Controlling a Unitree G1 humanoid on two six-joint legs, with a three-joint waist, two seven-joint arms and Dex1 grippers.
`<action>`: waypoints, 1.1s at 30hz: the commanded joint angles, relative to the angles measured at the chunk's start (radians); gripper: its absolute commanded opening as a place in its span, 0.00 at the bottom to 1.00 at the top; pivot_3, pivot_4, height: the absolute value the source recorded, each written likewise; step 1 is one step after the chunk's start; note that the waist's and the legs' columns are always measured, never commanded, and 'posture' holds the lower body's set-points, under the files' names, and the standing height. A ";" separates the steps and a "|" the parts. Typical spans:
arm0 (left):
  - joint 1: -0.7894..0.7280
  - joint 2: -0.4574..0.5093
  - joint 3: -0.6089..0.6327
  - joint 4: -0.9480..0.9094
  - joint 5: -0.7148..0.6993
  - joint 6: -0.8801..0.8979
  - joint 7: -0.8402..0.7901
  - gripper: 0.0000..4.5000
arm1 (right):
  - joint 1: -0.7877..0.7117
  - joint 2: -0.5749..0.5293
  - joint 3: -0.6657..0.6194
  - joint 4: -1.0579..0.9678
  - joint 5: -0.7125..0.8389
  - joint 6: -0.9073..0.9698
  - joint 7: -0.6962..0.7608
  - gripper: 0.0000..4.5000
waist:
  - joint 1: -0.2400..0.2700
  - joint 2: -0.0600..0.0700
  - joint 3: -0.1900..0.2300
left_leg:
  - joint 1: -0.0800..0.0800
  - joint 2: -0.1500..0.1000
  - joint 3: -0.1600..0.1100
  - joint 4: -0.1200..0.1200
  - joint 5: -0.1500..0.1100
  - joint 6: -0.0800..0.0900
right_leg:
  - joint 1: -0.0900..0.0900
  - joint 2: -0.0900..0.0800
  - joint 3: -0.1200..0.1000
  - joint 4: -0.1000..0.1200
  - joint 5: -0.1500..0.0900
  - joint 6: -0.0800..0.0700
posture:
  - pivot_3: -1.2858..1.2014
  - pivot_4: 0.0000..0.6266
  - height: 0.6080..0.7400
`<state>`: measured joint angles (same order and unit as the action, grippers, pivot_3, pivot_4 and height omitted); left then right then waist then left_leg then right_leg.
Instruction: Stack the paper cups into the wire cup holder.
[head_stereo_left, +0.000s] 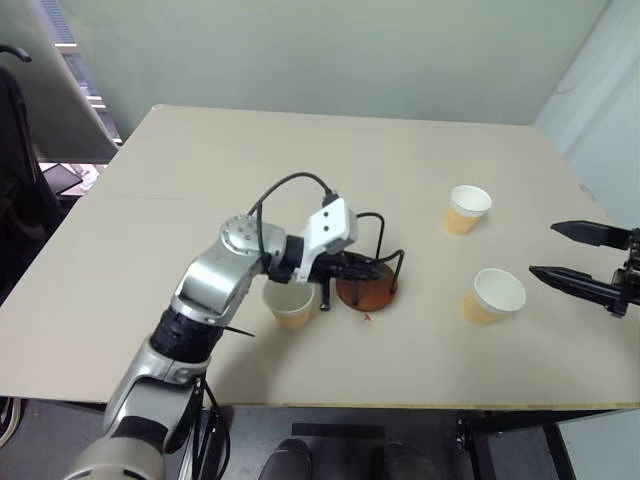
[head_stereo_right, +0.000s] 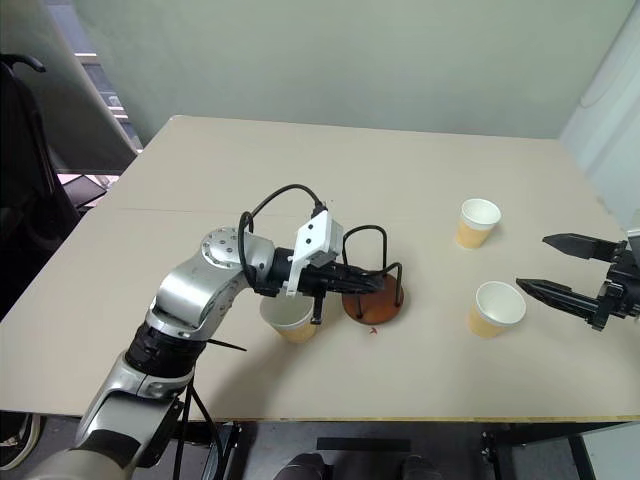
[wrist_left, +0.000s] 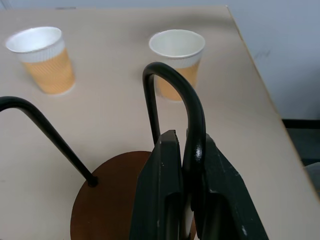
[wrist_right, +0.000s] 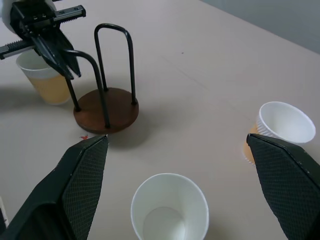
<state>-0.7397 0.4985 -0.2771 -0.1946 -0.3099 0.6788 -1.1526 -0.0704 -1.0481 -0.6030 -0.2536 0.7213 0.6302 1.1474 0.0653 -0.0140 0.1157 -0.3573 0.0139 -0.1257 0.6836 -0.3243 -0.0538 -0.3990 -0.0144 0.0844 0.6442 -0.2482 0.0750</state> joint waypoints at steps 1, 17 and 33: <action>0.016 0.011 -0.001 -0.099 -0.044 0.054 0.018 0.01 | -0.016 -0.006 0.001 -0.020 0.007 -0.017 -0.001 1.00 | 0.000 0.000 0.000 | 0.000 0.000 0.000 0.000 0.000 0.000 | 0.000 0.000 0.000 0.000 0.000 0.000 | 0.52 0.24 1.00; 0.088 0.049 -0.102 -0.116 -0.023 0.046 0.051 0.01 | -0.028 -0.004 0.084 -0.130 0.050 0.017 -0.006 1.00 | 0.000 0.000 0.000 | 0.007 0.000 0.000 -0.001 0.000 0.001 | 0.006 -0.001 0.000 0.000 0.000 -0.001 | 0.52 0.24 1.00; 0.101 0.083 -0.122 -0.149 -0.025 0.065 0.058 0.68 | -0.049 -0.008 0.116 -0.125 0.049 0.016 -0.019 1.00 | -0.003 0.000 0.000 | 0.009 -0.001 -0.002 -0.001 -0.001 0.001 | 0.009 -0.001 0.000 0.000 -0.001 -0.002 | 0.52 0.24 1.00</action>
<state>-0.6286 0.5819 -0.4096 -0.3176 -0.3326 0.7484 -1.1038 -0.1025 -1.0455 -0.4823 -0.3646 0.7608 0.6512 1.1306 0.0628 -0.0140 0.1157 -0.3483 0.0130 -0.1274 0.6823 -0.3249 -0.0528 -0.3903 -0.0154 0.0849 0.6439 -0.2491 0.0734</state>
